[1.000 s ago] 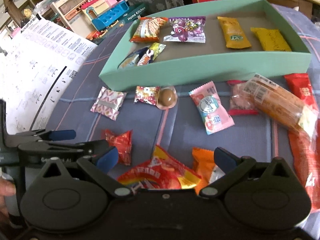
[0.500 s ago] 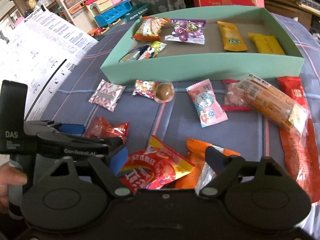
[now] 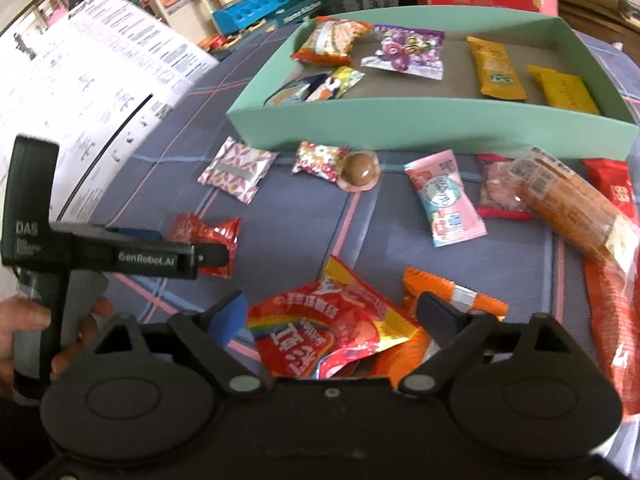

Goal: Organize snacks
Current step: 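Grasp the red foil candy bag with the left tool while the right tool grasps the rainbow Skittles bag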

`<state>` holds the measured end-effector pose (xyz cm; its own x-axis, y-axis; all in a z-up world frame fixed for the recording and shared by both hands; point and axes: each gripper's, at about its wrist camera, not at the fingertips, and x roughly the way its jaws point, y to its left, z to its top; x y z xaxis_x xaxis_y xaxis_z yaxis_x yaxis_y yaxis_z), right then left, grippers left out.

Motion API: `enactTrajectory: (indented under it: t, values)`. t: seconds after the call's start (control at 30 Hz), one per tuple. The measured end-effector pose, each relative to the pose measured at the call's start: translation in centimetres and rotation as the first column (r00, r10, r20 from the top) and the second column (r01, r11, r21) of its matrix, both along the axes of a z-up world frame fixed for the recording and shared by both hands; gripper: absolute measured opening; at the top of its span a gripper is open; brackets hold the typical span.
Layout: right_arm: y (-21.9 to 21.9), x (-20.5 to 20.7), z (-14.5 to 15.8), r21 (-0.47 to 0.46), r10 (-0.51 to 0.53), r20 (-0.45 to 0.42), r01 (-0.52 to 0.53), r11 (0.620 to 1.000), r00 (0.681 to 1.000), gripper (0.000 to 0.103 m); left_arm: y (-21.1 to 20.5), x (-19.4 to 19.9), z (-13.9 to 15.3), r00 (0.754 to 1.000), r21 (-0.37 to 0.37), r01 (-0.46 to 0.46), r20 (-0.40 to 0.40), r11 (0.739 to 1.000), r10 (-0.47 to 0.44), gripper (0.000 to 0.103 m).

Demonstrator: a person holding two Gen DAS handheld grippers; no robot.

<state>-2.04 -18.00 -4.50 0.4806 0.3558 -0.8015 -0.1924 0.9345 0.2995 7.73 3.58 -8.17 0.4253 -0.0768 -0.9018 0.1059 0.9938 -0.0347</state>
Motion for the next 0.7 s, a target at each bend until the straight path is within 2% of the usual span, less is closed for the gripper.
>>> enactTrajectory:
  t: [0.1, 0.2, 0.27, 0.33, 0.37, 0.43, 0.5, 0.57, 0.63, 0.7]
  values:
    - [0.8, -0.1, -0.3, -0.034, 0.042, 0.013, -0.042, 0.999, 0.999, 0.103, 0.0, -0.1, 0.1, 1.0, 0.005, 0.001, -0.002, 1.0, -0.001, 0.103]
    - [1.6, -0.3, -0.5, -0.104, 0.086, 0.039, -0.082, 0.991, 0.996, 0.102, 0.0, -0.1, 0.2, 1.0, 0.01, 0.0, -0.001, 1.0, 0.0, 0.103]
    - [2.2, -0.6, -0.6, -0.167, 0.118, 0.063, -0.106, 0.98, 0.991, 0.098, 0.0, -0.1, 0.1, 1.0, 0.011, -0.004, -0.001, 1.0, 0.004, 0.103]
    - [2.8, -1.1, -0.8, -0.252, 0.156, 0.099, -0.127, 0.959, 0.983, 0.084, 0.1, -0.1, 0.1, 1.0, 0.008, -0.008, -0.002, 1.0, 0.008, 0.103]
    - [2.9, -1.2, -0.8, -0.273, 0.166, 0.112, -0.13, 0.953, 0.98, 0.081, 0.2, -0.1, 0.0, 1.0, 0.006, -0.01, -0.003, 1.0, 0.01, 0.103]
    - [2.6, -1.2, -0.7, -0.287, 0.162, 0.128, -0.12, 0.95, 0.979, 0.068, 0.2, 0.0, 0.1, 1.0, 0.006, -0.01, -0.003, 1.0, 0.01, 0.103]
    - [2.3, -1.0, -0.5, -0.282, 0.142, 0.138, -0.098, 0.954, 0.98, 0.061, 0.2, 0.0, 0.0, 1.0, 0.007, -0.008, -0.001, 1.0, 0.008, 0.103]
    - [1.8, -0.5, -0.3, -0.253, 0.114, 0.132, -0.078, 0.964, 0.985, 0.059, 0.1, -0.1, 0.0, 1.0, 0.009, -0.002, 0.001, 1.0, 0.002, 0.103]
    - [1.5, 0.2, -0.2, -0.211, 0.086, 0.121, -0.059, 0.976, 0.989, 0.059, 0.0, -0.4, 0.1, 1.0, 0.008, 0.009, 0.011, 1.0, -0.009, 0.096]
    - [0.9, 0.6, 0.3, -0.158, 0.056, 0.112, -0.038, 0.987, 0.992, 0.059, 0.0, -0.7, 0.5, 0.999, -0.01, 0.026, 0.035, 1.0, -0.026, 0.072]
